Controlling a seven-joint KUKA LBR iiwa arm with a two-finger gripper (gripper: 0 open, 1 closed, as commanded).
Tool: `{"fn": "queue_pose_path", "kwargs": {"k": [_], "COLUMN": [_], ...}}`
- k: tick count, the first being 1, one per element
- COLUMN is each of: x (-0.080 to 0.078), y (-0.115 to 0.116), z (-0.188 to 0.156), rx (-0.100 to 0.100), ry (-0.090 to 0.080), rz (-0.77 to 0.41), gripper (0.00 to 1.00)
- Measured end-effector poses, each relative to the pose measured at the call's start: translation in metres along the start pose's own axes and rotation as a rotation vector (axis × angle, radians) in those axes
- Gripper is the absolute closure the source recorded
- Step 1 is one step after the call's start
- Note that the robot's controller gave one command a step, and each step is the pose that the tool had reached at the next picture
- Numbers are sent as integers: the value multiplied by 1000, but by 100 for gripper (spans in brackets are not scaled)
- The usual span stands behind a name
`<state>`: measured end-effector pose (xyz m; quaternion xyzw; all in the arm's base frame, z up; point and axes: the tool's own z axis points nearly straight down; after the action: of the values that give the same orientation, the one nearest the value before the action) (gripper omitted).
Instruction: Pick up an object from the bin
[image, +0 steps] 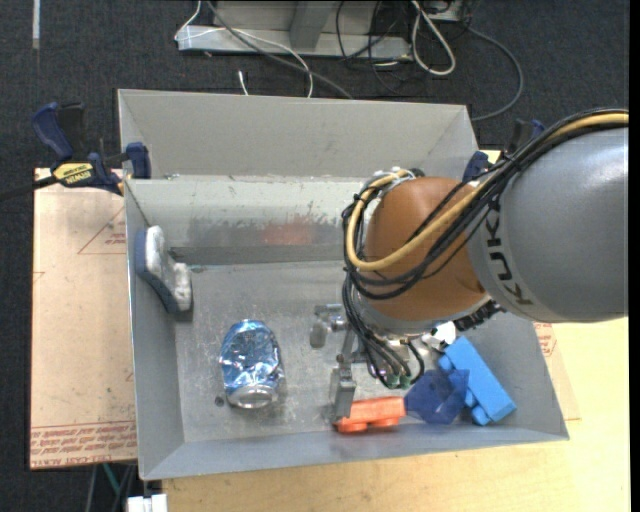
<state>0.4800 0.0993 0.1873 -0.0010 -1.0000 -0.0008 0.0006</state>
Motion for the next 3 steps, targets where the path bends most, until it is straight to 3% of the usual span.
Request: {"fn": "queue_pose_path", "kwargs": {"k": [1,2,3], "x": [0,-23,-7], "y": [0,-43,-44], "z": [0,65,65], "rx": [0,0,-2], "ry": [0,2,-4], "rz": [0,-149,-146], "gripper": [0,0,0]}}
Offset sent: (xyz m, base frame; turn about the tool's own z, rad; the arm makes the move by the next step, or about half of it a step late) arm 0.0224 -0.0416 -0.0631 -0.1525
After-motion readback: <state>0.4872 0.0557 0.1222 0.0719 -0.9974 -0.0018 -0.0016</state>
